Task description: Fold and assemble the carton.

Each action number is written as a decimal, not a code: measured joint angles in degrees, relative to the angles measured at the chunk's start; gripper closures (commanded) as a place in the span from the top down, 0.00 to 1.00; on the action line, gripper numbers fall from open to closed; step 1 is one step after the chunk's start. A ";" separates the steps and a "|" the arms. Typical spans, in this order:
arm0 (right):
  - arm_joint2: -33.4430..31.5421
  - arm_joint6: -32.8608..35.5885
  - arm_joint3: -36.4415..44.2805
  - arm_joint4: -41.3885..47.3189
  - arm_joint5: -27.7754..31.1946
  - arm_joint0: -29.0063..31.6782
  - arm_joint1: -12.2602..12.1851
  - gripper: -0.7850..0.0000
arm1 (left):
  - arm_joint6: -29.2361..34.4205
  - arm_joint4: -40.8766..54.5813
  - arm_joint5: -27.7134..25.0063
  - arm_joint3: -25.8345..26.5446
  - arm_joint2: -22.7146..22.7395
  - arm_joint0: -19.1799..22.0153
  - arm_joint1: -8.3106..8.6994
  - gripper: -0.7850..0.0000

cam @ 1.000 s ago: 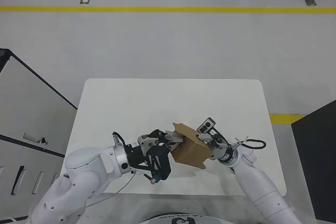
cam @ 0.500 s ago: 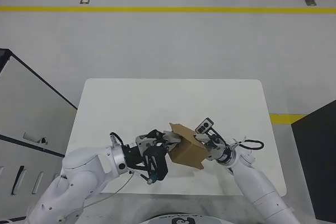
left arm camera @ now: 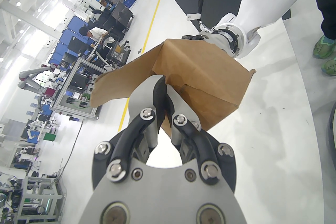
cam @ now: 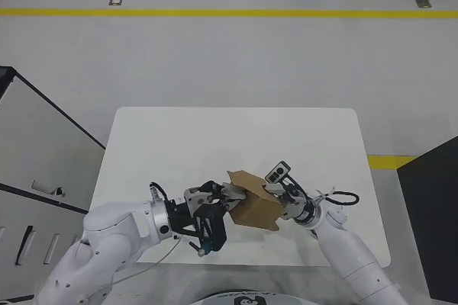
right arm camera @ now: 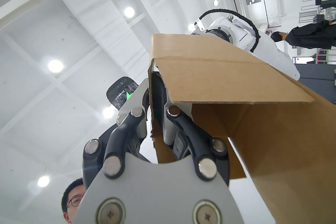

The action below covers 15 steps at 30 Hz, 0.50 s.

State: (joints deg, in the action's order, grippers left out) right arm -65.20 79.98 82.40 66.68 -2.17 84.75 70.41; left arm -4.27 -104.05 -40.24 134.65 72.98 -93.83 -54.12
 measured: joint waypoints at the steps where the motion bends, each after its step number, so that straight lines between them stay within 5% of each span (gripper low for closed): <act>1: -0.10 -0.02 0.07 -0.05 -0.07 0.07 -0.03 0.00 | 0.03 -0.01 0.21 0.00 -0.07 0.00 0.00 0.00; 15: -1.44 0.54 0.66 -0.23 -1.16 0.52 -0.42 0.00 | 1.55 1.26 1.11 0.00 -1.30 0.76 -0.19 0.00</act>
State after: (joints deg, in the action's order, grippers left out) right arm -66.64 80.52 83.06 66.45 -3.33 85.27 69.98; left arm -2.71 -102.79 -39.13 134.65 71.69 -93.07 -54.31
